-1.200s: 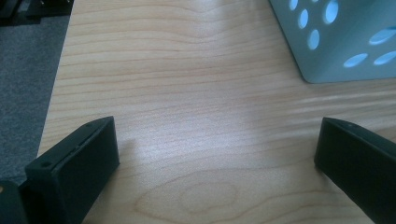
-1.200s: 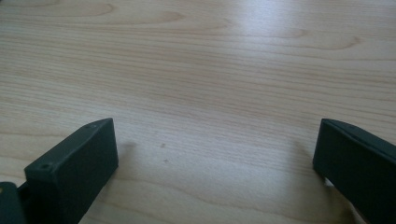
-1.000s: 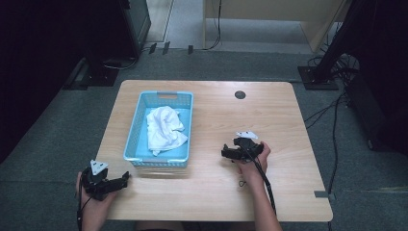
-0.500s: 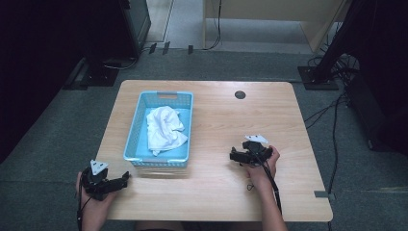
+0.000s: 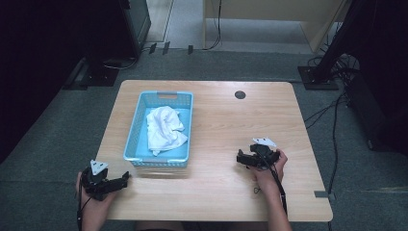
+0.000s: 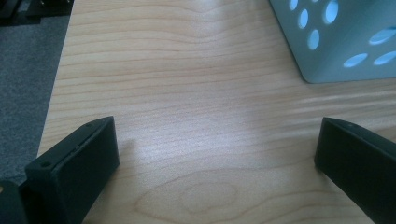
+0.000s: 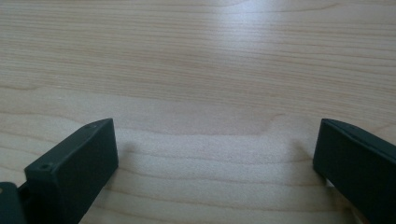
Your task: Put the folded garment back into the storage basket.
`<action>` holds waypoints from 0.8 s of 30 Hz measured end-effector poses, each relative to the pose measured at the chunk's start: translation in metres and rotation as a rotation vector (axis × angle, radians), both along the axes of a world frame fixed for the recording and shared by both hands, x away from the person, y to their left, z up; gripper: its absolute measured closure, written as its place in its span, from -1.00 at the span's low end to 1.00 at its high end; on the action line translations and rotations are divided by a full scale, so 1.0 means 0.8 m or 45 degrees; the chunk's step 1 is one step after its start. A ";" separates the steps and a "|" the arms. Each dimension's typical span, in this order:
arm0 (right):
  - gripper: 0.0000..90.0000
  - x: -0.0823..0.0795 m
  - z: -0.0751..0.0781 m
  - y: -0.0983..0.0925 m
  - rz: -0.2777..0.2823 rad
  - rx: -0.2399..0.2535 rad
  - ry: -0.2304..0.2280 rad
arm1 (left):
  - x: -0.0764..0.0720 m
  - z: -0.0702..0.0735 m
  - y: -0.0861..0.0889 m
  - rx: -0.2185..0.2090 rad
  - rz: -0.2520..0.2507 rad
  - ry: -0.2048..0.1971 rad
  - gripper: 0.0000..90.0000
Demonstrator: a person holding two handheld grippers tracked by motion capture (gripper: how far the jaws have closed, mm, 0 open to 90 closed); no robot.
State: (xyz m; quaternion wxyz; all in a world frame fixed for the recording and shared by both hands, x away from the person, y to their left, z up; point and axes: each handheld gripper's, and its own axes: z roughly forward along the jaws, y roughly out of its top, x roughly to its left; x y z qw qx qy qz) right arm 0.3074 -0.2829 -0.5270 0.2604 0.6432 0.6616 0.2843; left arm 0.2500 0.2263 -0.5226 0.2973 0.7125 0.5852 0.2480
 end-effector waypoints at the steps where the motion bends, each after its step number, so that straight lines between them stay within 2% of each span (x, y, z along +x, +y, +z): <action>1: -1.00 -0.001 0.000 -0.001 -0.005 0.000 0.003 | 0.000 0.000 0.000 0.000 0.000 0.000 -1.00; 24: -1.00 -0.023 -0.001 -0.035 -0.050 -0.001 0.000 | 0.000 0.000 0.000 0.001 -0.001 0.001 -1.00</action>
